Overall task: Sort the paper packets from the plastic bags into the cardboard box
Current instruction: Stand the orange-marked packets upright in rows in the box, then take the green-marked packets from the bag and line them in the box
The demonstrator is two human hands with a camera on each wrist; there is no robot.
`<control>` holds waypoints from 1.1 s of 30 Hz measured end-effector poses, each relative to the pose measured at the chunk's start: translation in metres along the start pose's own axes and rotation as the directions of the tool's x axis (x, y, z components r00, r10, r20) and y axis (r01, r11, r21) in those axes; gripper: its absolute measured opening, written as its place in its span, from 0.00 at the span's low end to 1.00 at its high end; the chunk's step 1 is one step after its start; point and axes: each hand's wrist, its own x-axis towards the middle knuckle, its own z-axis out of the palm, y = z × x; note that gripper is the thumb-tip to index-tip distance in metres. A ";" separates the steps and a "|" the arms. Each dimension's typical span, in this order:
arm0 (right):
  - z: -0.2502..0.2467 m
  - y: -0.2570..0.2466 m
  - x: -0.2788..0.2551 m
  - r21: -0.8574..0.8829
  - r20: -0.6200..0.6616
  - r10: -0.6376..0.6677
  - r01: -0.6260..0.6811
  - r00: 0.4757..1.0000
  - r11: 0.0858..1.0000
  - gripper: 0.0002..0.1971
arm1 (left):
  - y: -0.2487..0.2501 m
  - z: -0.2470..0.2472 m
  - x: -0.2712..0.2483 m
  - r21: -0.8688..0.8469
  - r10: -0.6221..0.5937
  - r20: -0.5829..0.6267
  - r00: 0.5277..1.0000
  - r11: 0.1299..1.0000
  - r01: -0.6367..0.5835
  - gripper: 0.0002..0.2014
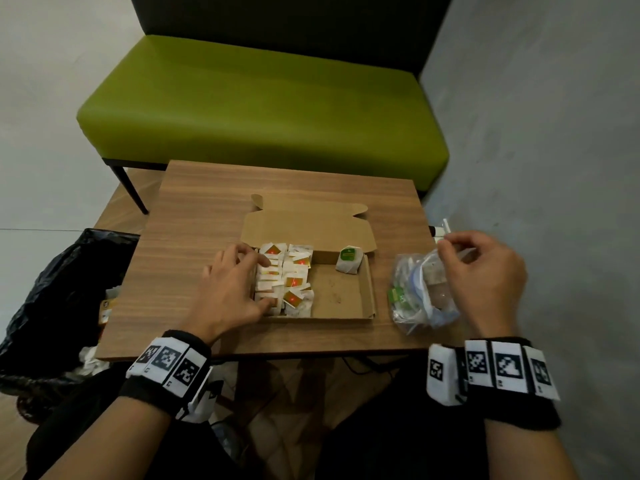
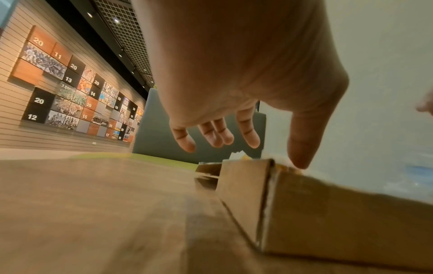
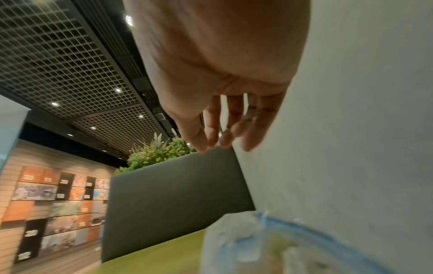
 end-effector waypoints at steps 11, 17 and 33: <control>0.002 0.068 0.001 -0.268 0.479 0.353 -0.249 0.804 0.931 0.11 | 0.136 0.029 0.020 -0.120 0.316 -0.037 0.948 0.940 -0.318 0.19; 0.014 0.072 -0.008 -0.123 0.383 0.270 -0.242 0.883 0.963 0.12 | 0.193 0.061 0.032 0.014 0.472 0.120 0.873 0.879 -0.477 0.21; 0.012 0.078 -0.015 -0.212 0.341 -0.050 0.129 0.939 0.969 0.32 | 0.194 0.066 0.023 0.320 0.414 0.139 0.899 0.841 -0.437 0.36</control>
